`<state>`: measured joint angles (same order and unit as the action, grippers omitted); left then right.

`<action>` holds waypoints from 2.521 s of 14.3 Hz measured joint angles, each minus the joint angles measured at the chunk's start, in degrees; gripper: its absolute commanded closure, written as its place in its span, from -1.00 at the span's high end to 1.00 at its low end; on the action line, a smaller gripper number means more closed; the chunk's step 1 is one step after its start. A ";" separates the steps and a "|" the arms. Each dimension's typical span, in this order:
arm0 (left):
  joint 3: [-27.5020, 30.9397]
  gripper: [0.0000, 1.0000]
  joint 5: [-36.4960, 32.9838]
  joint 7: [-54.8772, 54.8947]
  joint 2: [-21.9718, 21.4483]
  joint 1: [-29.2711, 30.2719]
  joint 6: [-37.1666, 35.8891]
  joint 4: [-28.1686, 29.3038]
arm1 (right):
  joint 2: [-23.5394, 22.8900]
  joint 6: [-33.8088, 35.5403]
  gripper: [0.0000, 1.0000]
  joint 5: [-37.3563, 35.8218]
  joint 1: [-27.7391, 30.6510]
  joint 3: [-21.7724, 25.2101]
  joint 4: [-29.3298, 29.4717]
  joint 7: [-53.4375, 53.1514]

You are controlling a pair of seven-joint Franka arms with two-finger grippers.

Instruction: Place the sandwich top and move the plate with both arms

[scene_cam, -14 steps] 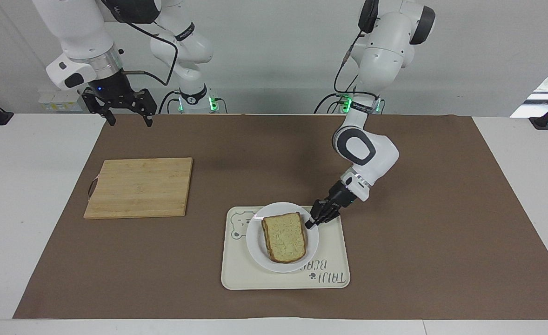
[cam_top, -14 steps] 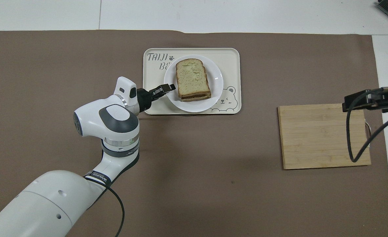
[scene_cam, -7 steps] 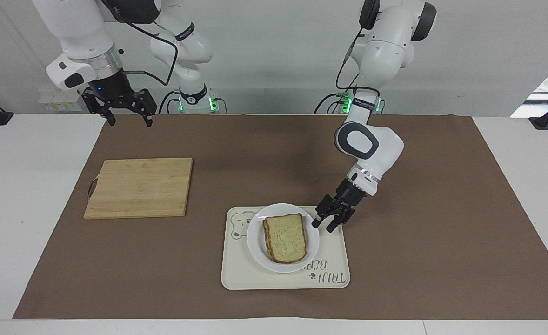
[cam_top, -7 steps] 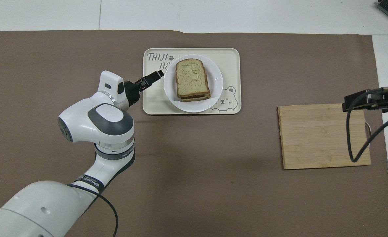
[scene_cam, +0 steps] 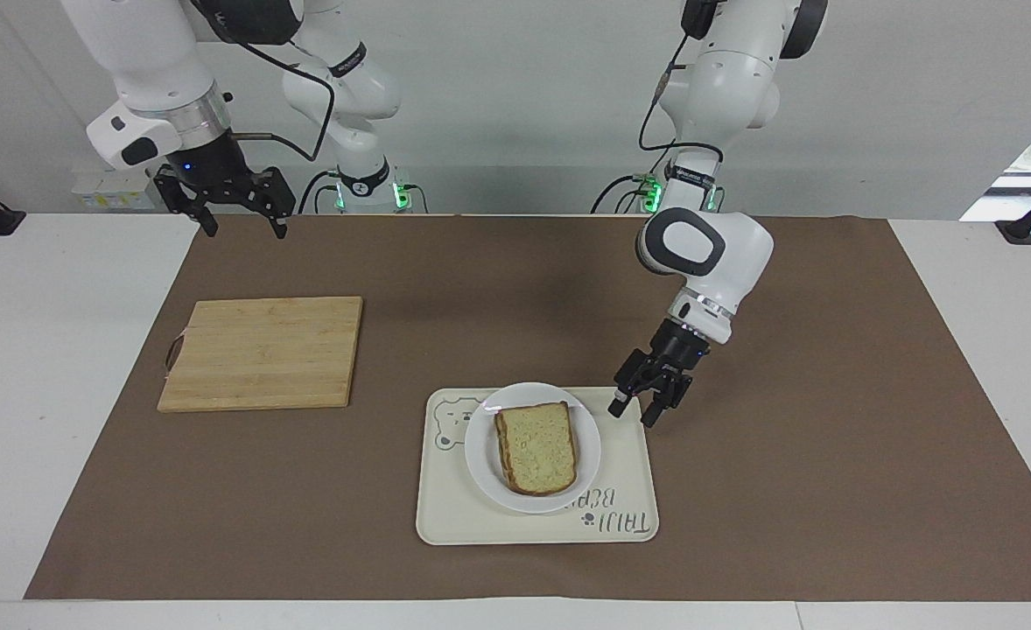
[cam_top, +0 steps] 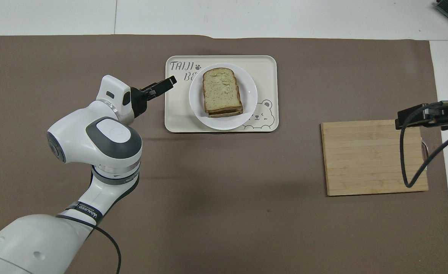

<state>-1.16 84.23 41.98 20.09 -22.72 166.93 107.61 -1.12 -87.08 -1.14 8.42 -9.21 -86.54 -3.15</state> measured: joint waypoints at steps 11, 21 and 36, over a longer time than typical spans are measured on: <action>9.82 1.00 -41.10 -21.28 -0.22 0.80 -26.18 -6.25 | 0.00 0.00 1.00 0.00 0.00 0.00 0.00 0.00; 21.61 1.00 -79.80 -22.74 -12.37 1.24 -67.07 -20.16 | 0.00 0.00 1.00 0.00 0.00 0.00 0.00 0.00; 9.55 1.00 -84.68 -22.25 -20.82 17.43 -81.02 -22.57 | 0.00 0.00 1.00 0.00 0.00 0.00 0.00 0.00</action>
<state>8.39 -0.44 19.73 -0.73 -5.30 85.90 85.04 -1.12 -87.08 -1.14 8.42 -9.21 -86.54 -3.15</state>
